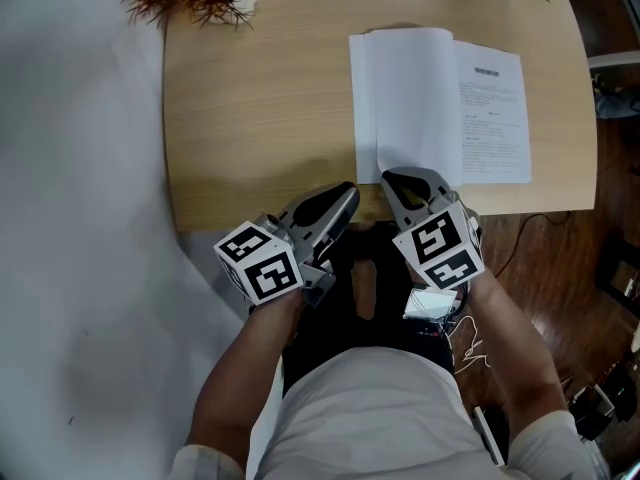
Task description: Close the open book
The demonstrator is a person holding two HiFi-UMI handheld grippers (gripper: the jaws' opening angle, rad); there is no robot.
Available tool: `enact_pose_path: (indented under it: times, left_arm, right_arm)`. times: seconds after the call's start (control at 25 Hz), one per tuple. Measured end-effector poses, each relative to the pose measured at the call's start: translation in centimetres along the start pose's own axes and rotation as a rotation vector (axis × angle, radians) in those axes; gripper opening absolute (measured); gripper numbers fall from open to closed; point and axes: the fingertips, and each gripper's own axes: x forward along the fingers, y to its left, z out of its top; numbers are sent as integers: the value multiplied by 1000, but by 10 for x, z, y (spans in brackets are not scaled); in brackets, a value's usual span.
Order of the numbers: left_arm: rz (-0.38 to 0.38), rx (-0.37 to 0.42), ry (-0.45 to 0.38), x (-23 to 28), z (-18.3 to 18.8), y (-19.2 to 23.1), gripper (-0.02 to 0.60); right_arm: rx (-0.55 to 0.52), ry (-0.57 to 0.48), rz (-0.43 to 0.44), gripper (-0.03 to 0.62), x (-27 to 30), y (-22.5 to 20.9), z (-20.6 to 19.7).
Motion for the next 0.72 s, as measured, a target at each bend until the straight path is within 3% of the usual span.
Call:
enact_pose_path:
  times: [0.12, 0.28, 0.52, 0.72]
  left_arm:
    - [5, -43, 45, 13, -5, 4, -1]
    - [12, -128, 96, 29, -9, 6, 115]
    - [-19, -263, 175, 47, -18, 6, 120]
    - [-46, -343, 179, 61, -17, 8, 120]
  right_arm:
    - [4, -18, -20, -2, -4, -4, 0]
    - [8, -33, -35, 0, -7, -8, 0]
    - [6, -62, -55, -2, -14, -12, 1]
    - [-4, -72, -73, -1, -19, -16, 0]
